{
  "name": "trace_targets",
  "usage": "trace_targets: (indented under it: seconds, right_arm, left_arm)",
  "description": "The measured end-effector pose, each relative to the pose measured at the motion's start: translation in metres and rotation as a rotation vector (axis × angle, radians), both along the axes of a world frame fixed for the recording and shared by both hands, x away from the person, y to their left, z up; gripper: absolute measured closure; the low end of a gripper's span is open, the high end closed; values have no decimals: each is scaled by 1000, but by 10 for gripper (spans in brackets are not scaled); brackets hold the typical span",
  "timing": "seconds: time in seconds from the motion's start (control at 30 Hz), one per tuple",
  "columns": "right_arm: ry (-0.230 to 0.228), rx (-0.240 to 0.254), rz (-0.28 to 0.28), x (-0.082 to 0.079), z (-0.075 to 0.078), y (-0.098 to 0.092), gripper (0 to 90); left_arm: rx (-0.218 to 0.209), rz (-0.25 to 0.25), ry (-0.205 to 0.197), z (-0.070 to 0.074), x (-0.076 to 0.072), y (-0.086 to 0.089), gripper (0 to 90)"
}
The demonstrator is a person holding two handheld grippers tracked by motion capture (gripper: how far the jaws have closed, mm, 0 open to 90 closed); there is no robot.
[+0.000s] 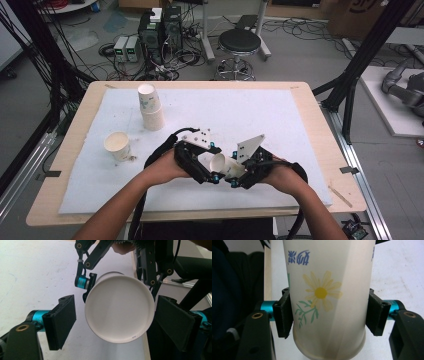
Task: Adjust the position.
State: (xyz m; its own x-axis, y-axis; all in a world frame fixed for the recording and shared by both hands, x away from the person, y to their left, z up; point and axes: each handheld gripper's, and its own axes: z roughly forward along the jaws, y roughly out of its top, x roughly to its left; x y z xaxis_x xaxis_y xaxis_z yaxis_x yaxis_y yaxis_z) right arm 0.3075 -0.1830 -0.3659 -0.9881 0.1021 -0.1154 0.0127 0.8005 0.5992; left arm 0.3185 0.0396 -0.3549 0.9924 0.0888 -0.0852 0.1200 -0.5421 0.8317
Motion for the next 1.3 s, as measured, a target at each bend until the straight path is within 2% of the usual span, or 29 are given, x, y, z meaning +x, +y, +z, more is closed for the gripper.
trace_targets:
  seconds: [0.27,0.37,0.57,0.73,0.9,0.97,1.07,1.13,1.3]
  right_arm:
    - [7,-32,6,-2,3,6,346]
    - [9,-56,1,-2,3,7,346]
    - [22,-93,0,-1,0,10,346]
    - [37,-103,7,0,0,10,346]
    - [41,-119,5,0,-2,11,346]
    - [41,-115,7,-1,-2,10,333]
    - [33,-61,-2,-1,-1,4,267]
    - [47,27,-31,-1,0,-3,209]
    - [68,226,-61,-2,3,-23,204]
  left_arm:
    - [31,-11,5,-2,0,-4,212]
    - [33,-31,3,-2,-1,-5,267]
    - [48,-44,3,-4,0,-7,295]
    - [57,-43,-4,-5,1,-6,353]
    - [77,-55,-21,-7,0,-8,369]
    - [64,-53,-23,-7,0,-7,372]
    - [32,-41,-22,-7,0,-2,374]
    - [10,-34,-16,-8,1,2,375]
    - [-41,-2,-4,-12,2,11,375]
